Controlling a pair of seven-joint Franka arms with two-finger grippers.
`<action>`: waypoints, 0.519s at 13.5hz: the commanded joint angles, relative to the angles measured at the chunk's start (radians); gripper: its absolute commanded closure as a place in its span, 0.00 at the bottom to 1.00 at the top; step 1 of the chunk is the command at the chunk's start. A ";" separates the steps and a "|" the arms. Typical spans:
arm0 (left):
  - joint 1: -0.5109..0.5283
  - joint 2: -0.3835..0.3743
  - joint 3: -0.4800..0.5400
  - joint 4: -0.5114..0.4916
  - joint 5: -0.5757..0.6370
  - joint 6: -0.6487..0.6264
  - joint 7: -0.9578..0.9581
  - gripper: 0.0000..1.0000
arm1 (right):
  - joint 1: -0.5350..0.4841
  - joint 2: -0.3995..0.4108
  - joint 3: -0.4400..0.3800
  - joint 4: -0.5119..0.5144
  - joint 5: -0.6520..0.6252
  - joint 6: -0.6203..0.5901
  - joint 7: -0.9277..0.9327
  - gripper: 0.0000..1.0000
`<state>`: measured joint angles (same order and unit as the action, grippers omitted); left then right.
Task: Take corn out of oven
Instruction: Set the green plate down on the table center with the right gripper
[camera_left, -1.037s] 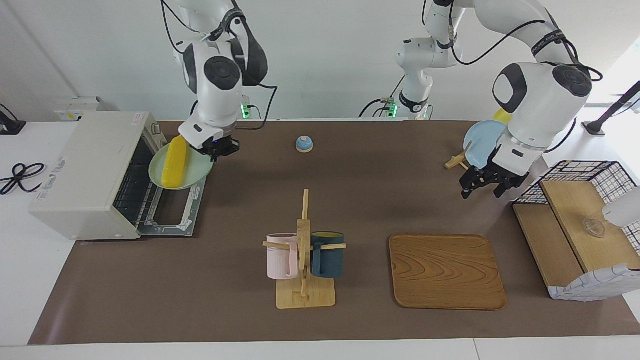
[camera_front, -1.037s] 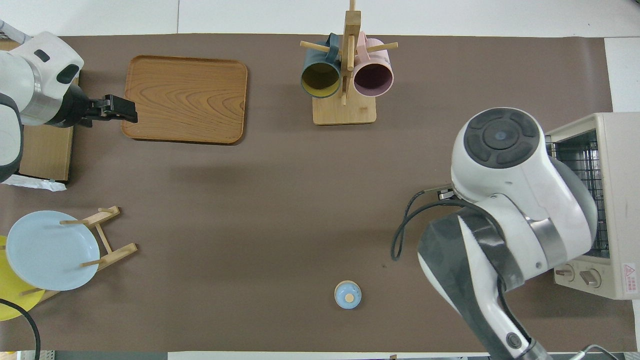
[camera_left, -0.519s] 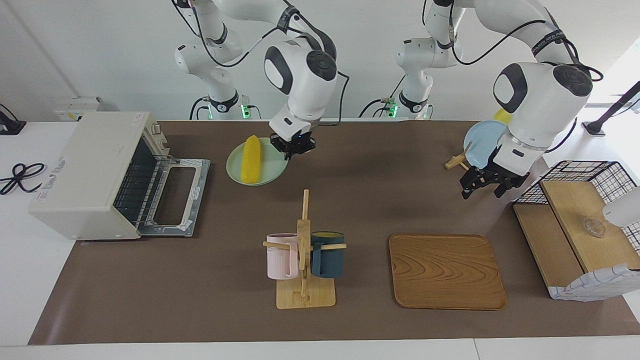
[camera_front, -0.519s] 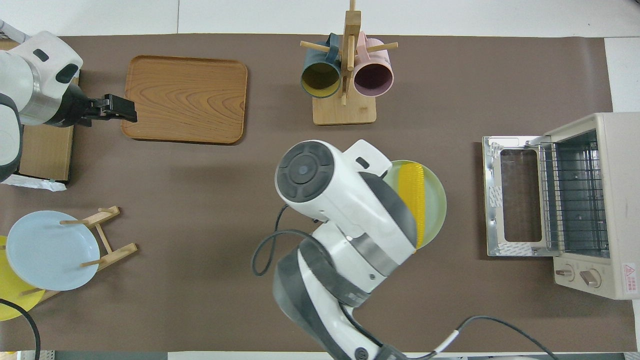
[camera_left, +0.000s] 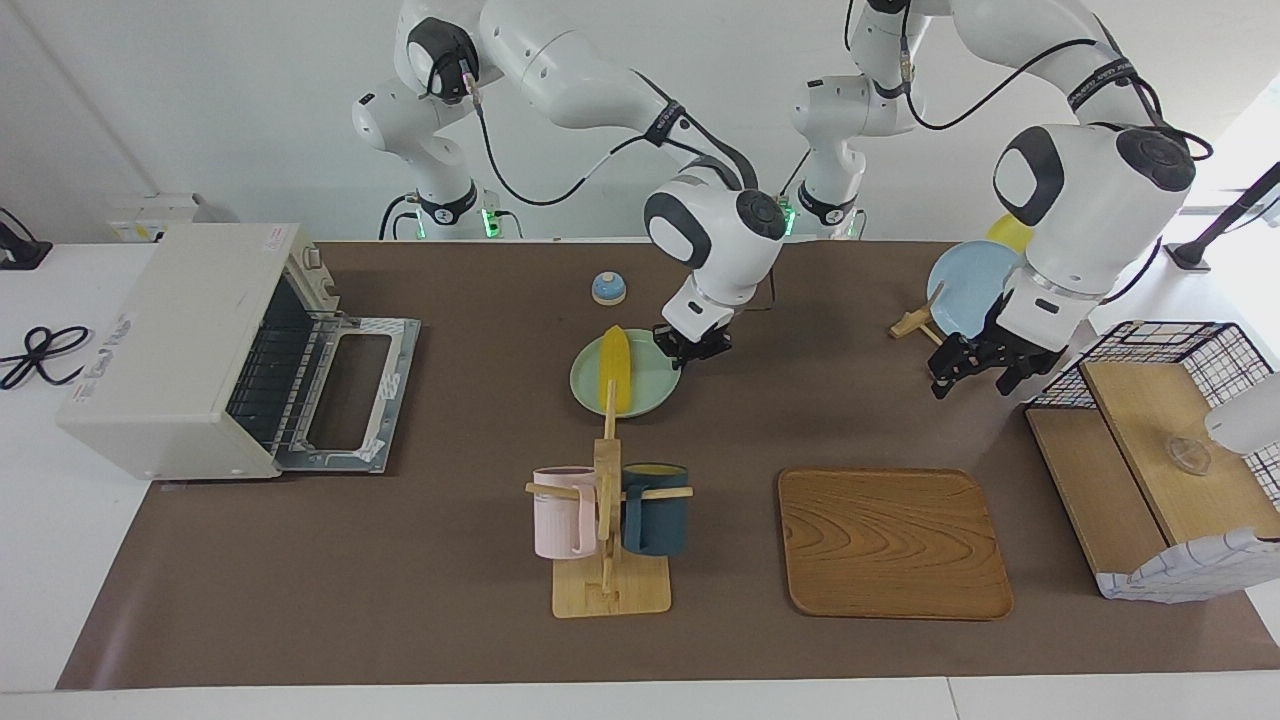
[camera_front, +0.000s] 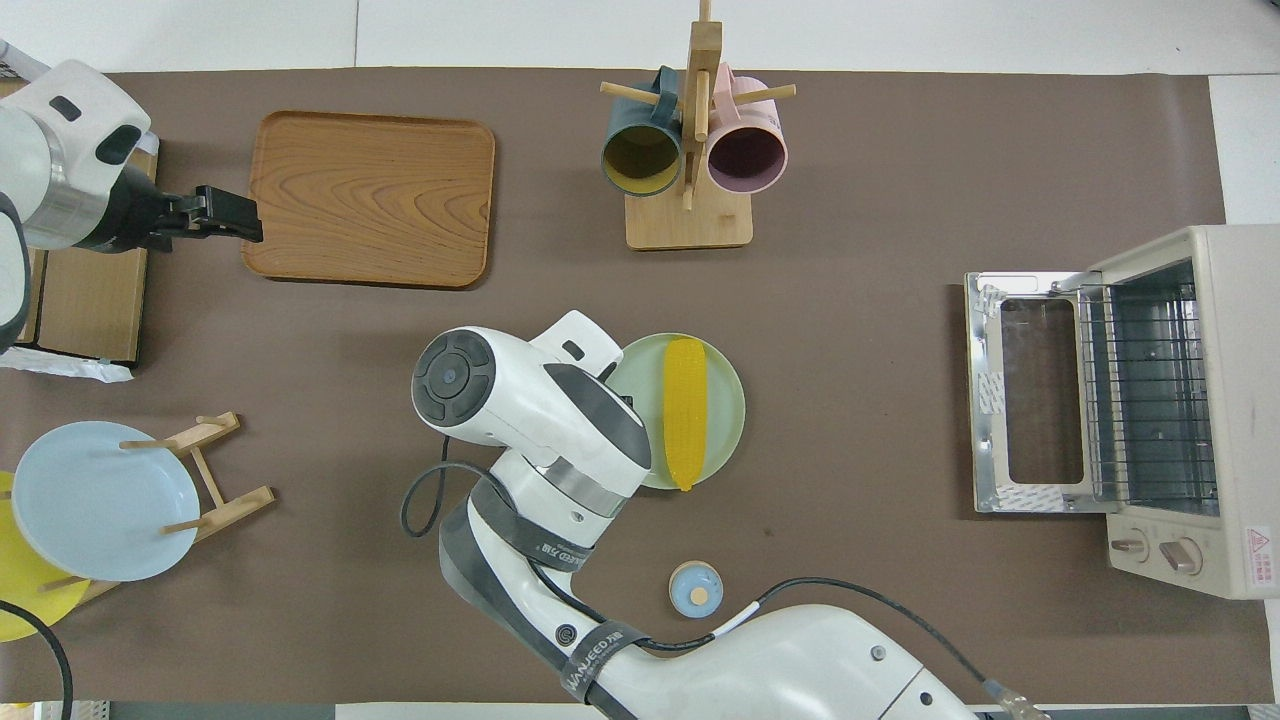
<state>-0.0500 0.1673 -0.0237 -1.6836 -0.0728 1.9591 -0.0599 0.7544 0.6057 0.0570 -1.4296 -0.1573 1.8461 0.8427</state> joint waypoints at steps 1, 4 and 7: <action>0.016 -0.006 -0.004 0.001 -0.010 0.012 0.011 0.00 | 0.026 -0.014 0.009 -0.056 0.018 0.082 0.018 1.00; 0.016 -0.006 -0.004 -0.001 -0.012 0.017 0.011 0.00 | -0.007 -0.037 0.012 -0.178 0.067 0.266 0.044 0.99; 0.015 -0.006 -0.004 -0.002 -0.013 0.017 0.009 0.00 | -0.001 -0.038 0.012 -0.187 0.076 0.311 0.044 0.34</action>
<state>-0.0431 0.1673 -0.0239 -1.6829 -0.0728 1.9671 -0.0599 0.7609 0.5954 0.0583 -1.5678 -0.1012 2.1109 0.8703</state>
